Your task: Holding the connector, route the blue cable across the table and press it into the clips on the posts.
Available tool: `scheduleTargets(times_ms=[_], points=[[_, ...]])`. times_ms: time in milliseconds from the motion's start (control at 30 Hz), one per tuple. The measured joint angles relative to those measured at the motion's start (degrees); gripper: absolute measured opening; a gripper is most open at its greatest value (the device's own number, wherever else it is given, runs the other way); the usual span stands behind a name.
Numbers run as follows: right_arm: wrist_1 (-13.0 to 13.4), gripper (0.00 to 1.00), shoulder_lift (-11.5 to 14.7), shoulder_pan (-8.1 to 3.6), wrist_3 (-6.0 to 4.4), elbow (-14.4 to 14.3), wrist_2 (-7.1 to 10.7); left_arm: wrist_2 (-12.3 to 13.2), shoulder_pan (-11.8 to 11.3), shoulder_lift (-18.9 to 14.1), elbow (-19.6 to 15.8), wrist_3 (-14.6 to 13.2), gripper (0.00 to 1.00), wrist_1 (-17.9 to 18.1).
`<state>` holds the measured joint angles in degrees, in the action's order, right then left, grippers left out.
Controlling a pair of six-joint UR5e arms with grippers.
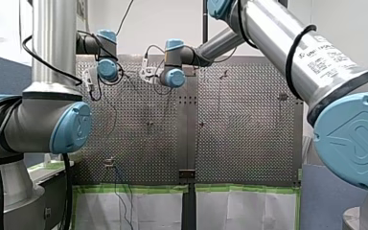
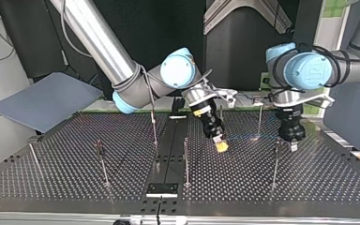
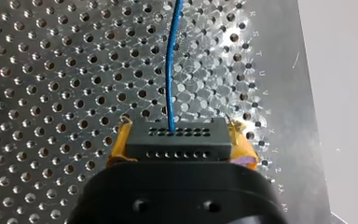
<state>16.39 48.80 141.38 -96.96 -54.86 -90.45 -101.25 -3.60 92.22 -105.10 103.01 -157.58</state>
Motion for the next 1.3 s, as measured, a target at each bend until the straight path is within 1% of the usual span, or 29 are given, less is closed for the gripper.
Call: scheduleTargets(times_ms=[133, 267, 467, 600, 700, 867, 1100, 1200, 1300], points=[[0.0, 0.0, 0.0, -0.17, 0.0, 0.0, -0.03, 0.5, -0.4, 1.1, 0.0, 0.4, 0.0, 1.3], [0.0, 0.0, -0.1, -0.45, 0.0, 0.0, -0.21, 1.9, -1.5, 1.4, 0.0, 1.6, 0.0, 3.0], [0.0, 0.0, -0.1, -0.83, 0.0, 0.0, -0.95, 4.7, -4.4, 1.5, 0.0, 2.5, 0.0, 4.6], [0.0, 0.0, -0.1, -1.07, 0.0, 0.0, -1.4, 7.2, -6.8, 1.6, 0.0, 3.6, 0.0, 6.3], [0.0, 0.0, -0.1, -1.22, -0.01, 0.0, -1.54, 8.9, -8.2, 1.5, 0.0, 4.4, 0.0, 7.4], [0.0, 0.0, -0.1, -1.3, 0.0, 0.5, -1.54, 11.4, -8.8, 1.6, 0.3, 5.3, 0.0, 8.2], [0.1, 0.0, -0.1, -1.32, -0.06, 2.0, -1.49, 15.0, -9.0, 1.8, 0.8, 8.5, 0.0, 10.0], [0.1, 0.0, -0.1, -1.32, -0.08, 2.5, -1.64, 15.7, -9.0, 2.8, 1.3, 9.1, 0.0, 10.0], [0.0, 0.0, -0.1, -1.33, -0.09, 2.7, -1.91, 15.4, -9.1, 4.1, 1.7, 8.6, 0.0, 9.5]])
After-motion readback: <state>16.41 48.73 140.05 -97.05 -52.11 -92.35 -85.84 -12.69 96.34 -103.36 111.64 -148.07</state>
